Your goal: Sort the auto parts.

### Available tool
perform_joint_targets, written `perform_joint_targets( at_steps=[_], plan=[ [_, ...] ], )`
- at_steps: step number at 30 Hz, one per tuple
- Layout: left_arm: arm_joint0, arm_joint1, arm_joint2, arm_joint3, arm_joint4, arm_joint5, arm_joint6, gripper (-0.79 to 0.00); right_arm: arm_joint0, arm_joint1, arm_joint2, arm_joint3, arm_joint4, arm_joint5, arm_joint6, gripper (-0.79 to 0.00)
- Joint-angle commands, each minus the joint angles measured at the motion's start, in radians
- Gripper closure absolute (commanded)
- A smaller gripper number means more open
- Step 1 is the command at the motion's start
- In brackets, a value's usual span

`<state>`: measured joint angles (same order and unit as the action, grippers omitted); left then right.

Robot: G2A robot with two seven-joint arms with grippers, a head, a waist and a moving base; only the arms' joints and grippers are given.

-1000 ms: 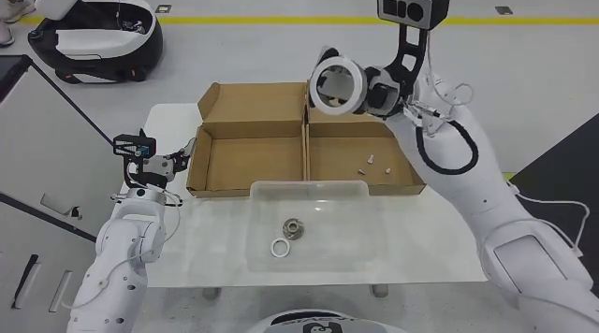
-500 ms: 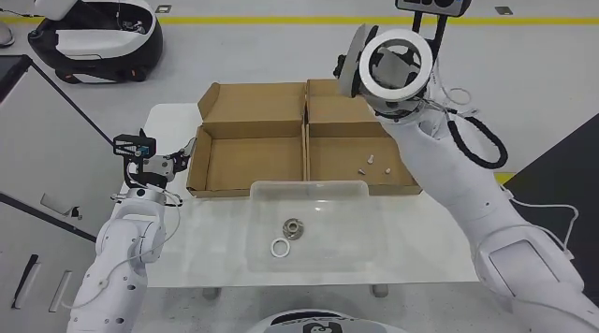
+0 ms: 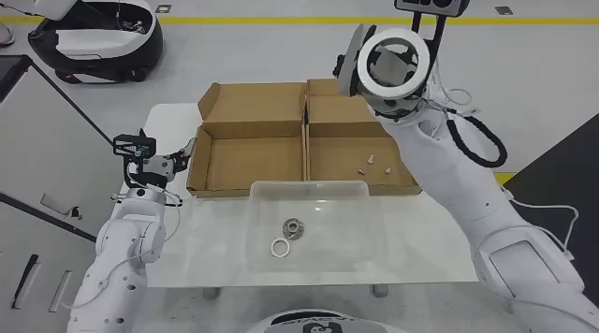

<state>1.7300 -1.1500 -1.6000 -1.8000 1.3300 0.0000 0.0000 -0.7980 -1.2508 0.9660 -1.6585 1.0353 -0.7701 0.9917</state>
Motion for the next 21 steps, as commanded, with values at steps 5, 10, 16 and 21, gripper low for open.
perform_joint_targets(
  at_steps=[5,10,16,21],
  plan=[
    [0.0,0.0,0.0,0.0,0.0,0.0,0.0,-0.785,-0.088,0.04,0.144,-0.006,-0.207,0.198,0.015,0.0],
    [0.0,0.0,0.0,0.0,0.0,0.0,0.0,-0.785,-0.11,0.073,0.244,0.004,-0.422,0.404,0.047,0.0],
    [0.0,0.0,0.0,0.0,0.0,0.0,0.0,-0.785,0.016,0.085,0.212,0.056,-0.708,0.543,0.132,0.0],
    [0.0,0.0,0.0,0.0,0.0,0.0,0.0,-0.785,0.194,0.067,0.07,0.157,-0.96,0.586,0.183,0.0]
  ],
)
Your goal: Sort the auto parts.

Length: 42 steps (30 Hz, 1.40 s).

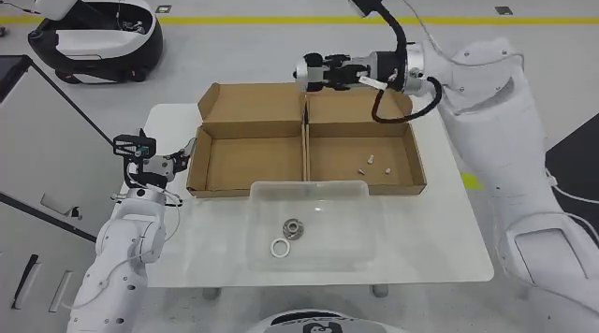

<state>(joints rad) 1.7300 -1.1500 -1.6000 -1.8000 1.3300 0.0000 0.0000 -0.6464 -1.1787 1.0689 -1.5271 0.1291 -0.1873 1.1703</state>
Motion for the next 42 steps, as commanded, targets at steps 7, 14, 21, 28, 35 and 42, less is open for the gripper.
perform_joint_targets(
  at_steps=[7,14,21,28,35,42],
  plan=[
    [0.0,0.0,0.0,0.0,0.0,0.0,0.0,-0.785,0.223,-0.056,-0.238,0.215,-0.23,0.01,0.023,0.0],
    [0.0,0.0,0.0,0.0,0.0,0.0,0.0,-0.785,0.291,-0.103,-0.363,0.344,-0.279,0.024,0.019,0.0],
    [0.0,0.0,0.0,0.0,0.0,0.0,0.0,-0.785,0.32,-0.135,-0.439,0.426,-0.329,0.013,0.029,0.0],
    [0.0,0.0,0.0,0.0,0.0,0.0,0.0,-0.785,0.373,-0.189,-0.54,0.502,-0.4,-0.021,0.043,0.0],
    [0.0,0.0,0.0,0.0,0.0,0.0,0.0,-0.785,0.414,-0.281,-0.663,0.619,-0.442,-0.032,0.046,0.0],
    [0.0,0.0,0.0,0.0,0.0,0.0,0.0,-0.785,0.441,-0.376,-0.725,0.766,-0.419,-0.055,0.042,0.0]
  ],
)
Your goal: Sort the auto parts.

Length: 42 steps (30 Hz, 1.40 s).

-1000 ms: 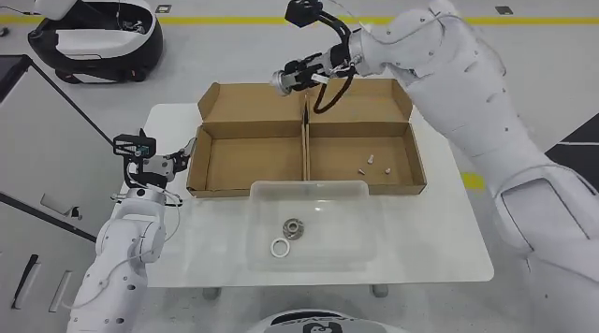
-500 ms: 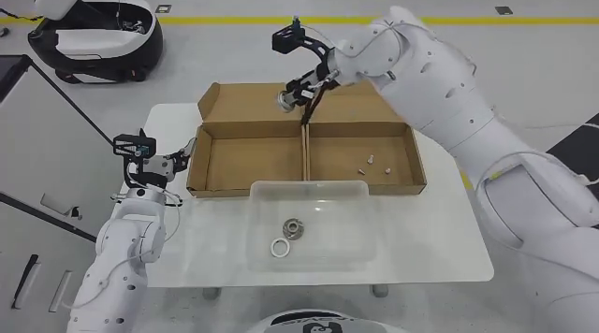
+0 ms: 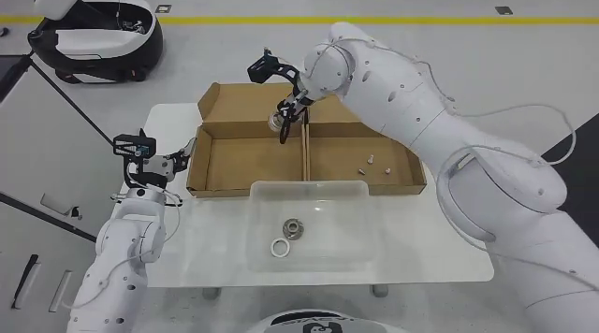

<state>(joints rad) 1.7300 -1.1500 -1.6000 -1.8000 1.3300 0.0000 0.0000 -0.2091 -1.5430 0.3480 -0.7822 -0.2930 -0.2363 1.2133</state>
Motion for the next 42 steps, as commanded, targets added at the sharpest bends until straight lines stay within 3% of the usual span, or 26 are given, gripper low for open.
perform_joint_targets(
  at_steps=[1,12,16,22,26,42],
  plan=[
    [0.0,0.0,0.0,0.0,0.0,0.0,0.0,-0.785,0.011,-0.021,-0.004,0.043,0.004,-0.011,-0.017,0.0],
    [0.0,0.0,0.0,0.0,0.0,0.0,0.0,-0.785,0.011,-0.021,-0.004,0.043,0.004,-0.011,-0.017,0.0],
    [0.0,0.0,0.0,0.0,0.0,0.0,0.0,-0.785,-0.025,-0.032,-0.024,0.032,-0.036,0.1,-0.016,0.0],
    [0.0,0.0,0.0,0.0,0.0,0.0,0.0,-0.785,-0.047,-0.089,-0.041,0.114,-0.02,0.239,-0.018,0.0],
    [0.0,0.0,0.0,0.0,0.0,0.0,0.0,-0.785,-0.061,-0.139,-0.059,0.192,-0.008,0.28,-0.013,0.0],
    [0.0,0.0,0.0,0.0,0.0,0.0,0.0,-0.785,-0.115,-0.308,-0.093,0.454,-0.021,0.311,-0.08,0.0]
  ],
)
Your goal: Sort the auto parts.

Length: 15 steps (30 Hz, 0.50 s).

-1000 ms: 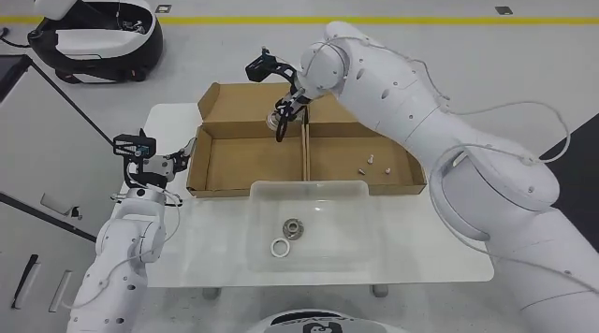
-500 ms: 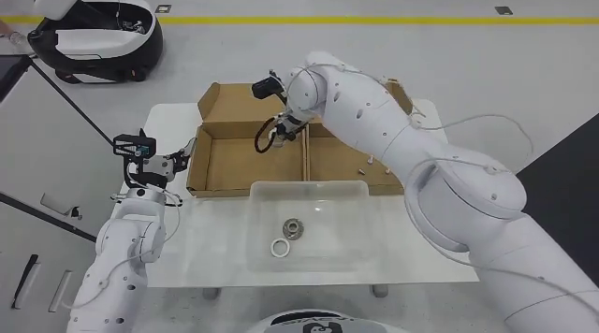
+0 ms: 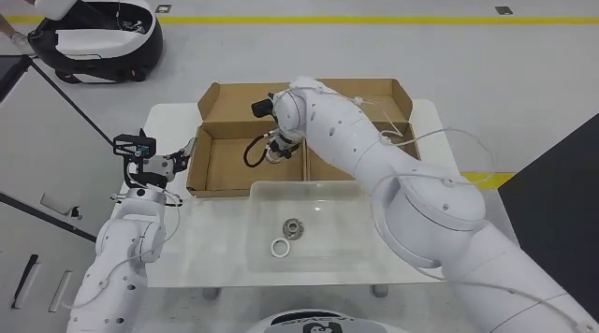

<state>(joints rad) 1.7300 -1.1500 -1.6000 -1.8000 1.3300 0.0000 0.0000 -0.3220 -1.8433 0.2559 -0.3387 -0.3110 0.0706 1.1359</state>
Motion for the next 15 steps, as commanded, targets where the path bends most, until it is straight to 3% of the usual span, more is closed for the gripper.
perform_joint_targets(
  at_steps=[1,15],
  plan=[
    [0.0,0.0,0.0,0.0,0.0,0.0,0.0,-0.785,-0.005,-0.016,-0.002,0.021,-0.006,0.002,-0.005,0.0],
    [0.0,0.0,0.0,0.0,0.0,0.0,0.0,-0.785,-0.036,-0.089,-0.011,0.127,-0.064,0.017,-0.036,0.0]
  ],
)
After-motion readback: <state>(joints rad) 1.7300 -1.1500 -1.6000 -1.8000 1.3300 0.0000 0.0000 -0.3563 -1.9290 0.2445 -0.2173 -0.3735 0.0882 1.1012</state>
